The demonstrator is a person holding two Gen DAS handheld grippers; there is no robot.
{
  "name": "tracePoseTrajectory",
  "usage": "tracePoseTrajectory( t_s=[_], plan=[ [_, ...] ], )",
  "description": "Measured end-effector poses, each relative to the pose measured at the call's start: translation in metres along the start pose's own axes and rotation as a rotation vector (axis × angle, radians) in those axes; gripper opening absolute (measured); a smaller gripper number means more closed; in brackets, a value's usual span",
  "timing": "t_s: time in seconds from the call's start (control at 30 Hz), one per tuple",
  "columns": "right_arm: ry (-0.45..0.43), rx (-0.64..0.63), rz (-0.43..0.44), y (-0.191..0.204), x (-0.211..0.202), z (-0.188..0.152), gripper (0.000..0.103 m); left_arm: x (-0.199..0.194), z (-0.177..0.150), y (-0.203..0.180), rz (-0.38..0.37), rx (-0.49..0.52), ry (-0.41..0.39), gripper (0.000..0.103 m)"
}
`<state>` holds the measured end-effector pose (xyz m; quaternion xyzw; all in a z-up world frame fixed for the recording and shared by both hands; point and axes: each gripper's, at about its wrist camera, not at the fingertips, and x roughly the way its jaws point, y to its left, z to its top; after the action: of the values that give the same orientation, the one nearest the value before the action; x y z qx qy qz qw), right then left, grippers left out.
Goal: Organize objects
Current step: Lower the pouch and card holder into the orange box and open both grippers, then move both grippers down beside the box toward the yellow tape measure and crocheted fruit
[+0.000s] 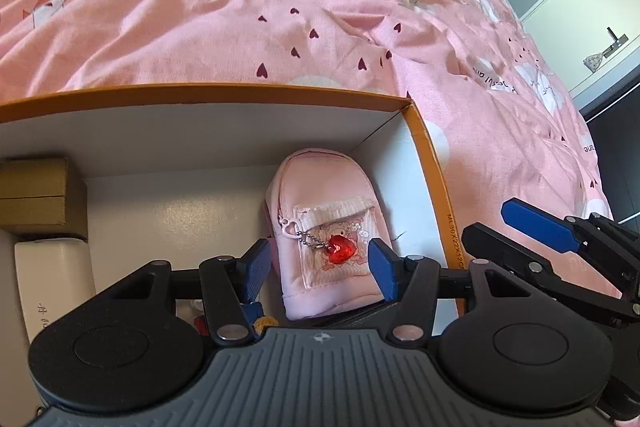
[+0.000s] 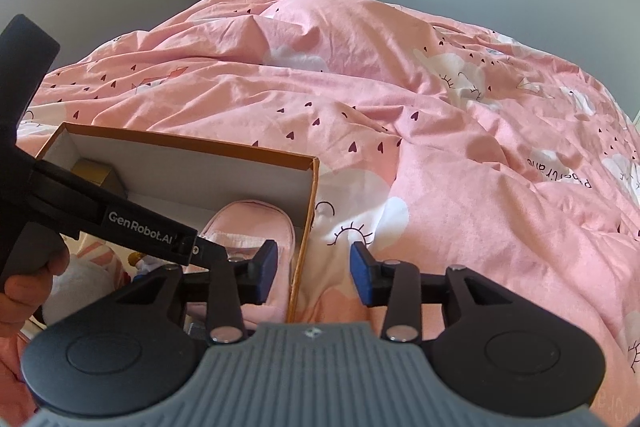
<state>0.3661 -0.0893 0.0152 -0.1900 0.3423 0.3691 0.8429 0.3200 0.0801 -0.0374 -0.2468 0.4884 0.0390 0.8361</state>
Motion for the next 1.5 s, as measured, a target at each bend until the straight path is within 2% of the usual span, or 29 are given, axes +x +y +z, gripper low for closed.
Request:
tracePoseTrajectory(
  t_s=[0.1, 0.37, 0.5, 0.7, 0.83, 0.97, 1.17, 1.3, 1.5],
  plan=[
    [-0.014, -0.011, 0.008, 0.006, -0.009, -0.002, 0.048, -0.019, -0.009, -0.008, 0.028, 0.04, -0.058, 0.063],
    [-0.043, -0.029, 0.033, 0.025, -0.038, -0.01, 0.049, -0.071, -0.044, -0.022, 0.107, 0.121, -0.207, 0.063],
    [-0.074, -0.001, 0.067, 0.034, -0.055, -0.021, 0.057, -0.093, -0.067, -0.023, 0.147, 0.156, -0.269, 0.062],
    [-0.116, 0.069, 0.097, 0.044, -0.08, -0.046, 0.064, -0.118, -0.102, -0.023, 0.143, 0.21, -0.31, 0.062],
    [-0.11, 0.112, 0.118, 0.053, -0.091, -0.067, 0.067, -0.12, -0.126, -0.019, 0.145, 0.228, -0.285, 0.061],
    [-0.084, 0.129, 0.098, 0.065, -0.096, -0.092, 0.072, -0.116, -0.148, -0.011, 0.136, 0.246, -0.232, 0.061],
    [0.025, 0.177, 0.103, 0.075, -0.091, -0.127, 0.074, -0.103, -0.176, 0.005, 0.164, 0.233, -0.126, 0.061],
    [0.11, 0.197, 0.124, 0.082, -0.089, -0.147, 0.078, -0.098, -0.194, 0.012, 0.152, 0.199, -0.016, 0.059],
    [0.204, 0.229, 0.151, 0.092, -0.093, -0.173, 0.078, -0.087, -0.221, 0.016, 0.159, 0.203, 0.128, 0.056]
  ],
)
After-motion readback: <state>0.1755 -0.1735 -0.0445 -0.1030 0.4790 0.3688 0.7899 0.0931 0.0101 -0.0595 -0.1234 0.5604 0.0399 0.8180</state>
